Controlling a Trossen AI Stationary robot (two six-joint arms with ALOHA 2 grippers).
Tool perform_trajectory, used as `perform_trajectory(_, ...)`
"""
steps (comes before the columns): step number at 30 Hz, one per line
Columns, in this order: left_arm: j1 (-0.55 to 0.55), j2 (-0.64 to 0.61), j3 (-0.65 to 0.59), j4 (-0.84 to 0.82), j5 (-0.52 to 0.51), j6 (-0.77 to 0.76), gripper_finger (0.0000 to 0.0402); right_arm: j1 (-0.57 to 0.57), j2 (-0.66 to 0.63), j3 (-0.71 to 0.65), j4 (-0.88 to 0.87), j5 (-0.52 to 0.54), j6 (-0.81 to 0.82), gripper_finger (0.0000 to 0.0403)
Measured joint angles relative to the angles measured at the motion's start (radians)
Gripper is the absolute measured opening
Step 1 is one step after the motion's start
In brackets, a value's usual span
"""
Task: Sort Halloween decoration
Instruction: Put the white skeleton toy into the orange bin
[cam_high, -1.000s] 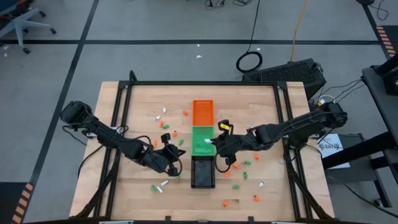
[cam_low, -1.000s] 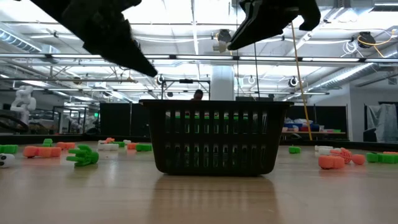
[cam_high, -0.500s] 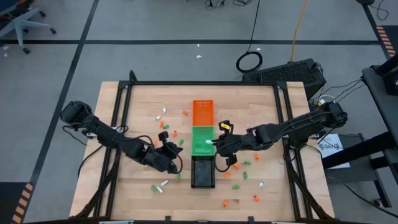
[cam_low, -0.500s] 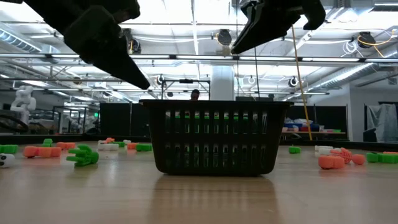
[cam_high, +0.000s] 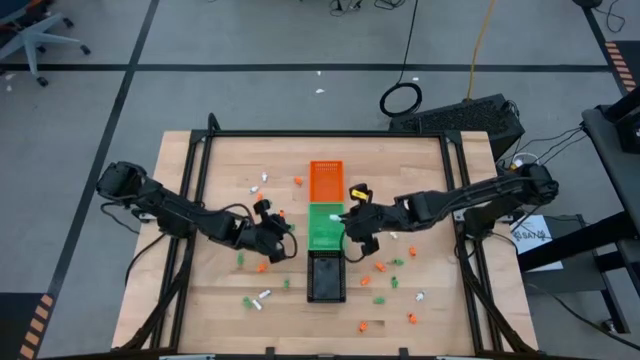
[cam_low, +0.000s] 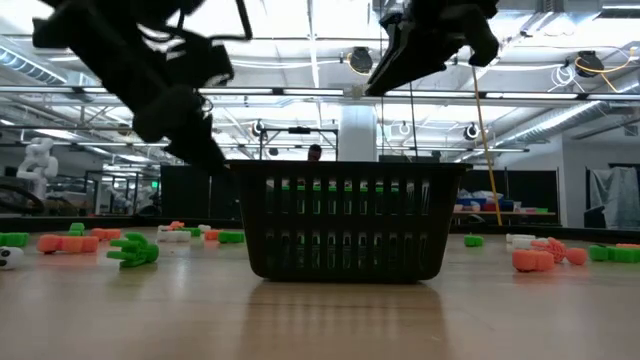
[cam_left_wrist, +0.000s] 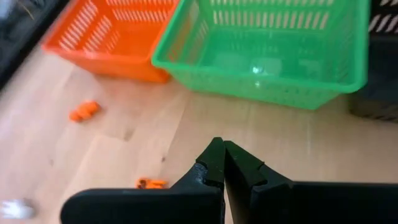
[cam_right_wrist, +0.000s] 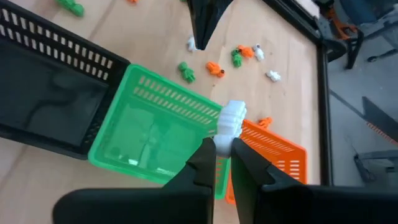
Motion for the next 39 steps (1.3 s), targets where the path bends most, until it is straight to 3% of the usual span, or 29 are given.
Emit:
perform_trajectory(5, 0.026, 0.000, -0.052, 0.123, 0.050, 0.018, 0.0008, -0.062, 0.000, 0.000, 0.002, -0.078, 0.005, 0.0013)
perform_trajectory(14, 0.028, 0.000, -0.056, 0.148, 0.125, 0.037, 0.0008, -0.118, 0.000, 0.000, 0.005, -0.083, -0.003, 0.0013)
perform_trajectory(21, 0.029, 0.000, -0.056, 0.172, 0.128, 0.039, 0.0008, -0.161, 0.000, 0.000, 0.006, -0.084, -0.028, 0.0013)
perform_trajectory(33, 0.029, 0.000, -0.056, 0.178, 0.128, 0.031, 0.0008, -0.295, 0.004, 0.000, 0.069, -0.259, -0.072, 0.0013)
perform_trajectory(39, 0.028, 0.000, -0.056, 0.179, 0.128, 0.007, 0.0008, -0.377, 0.091, 0.000, 0.133, -0.260, -0.089, 0.0013)
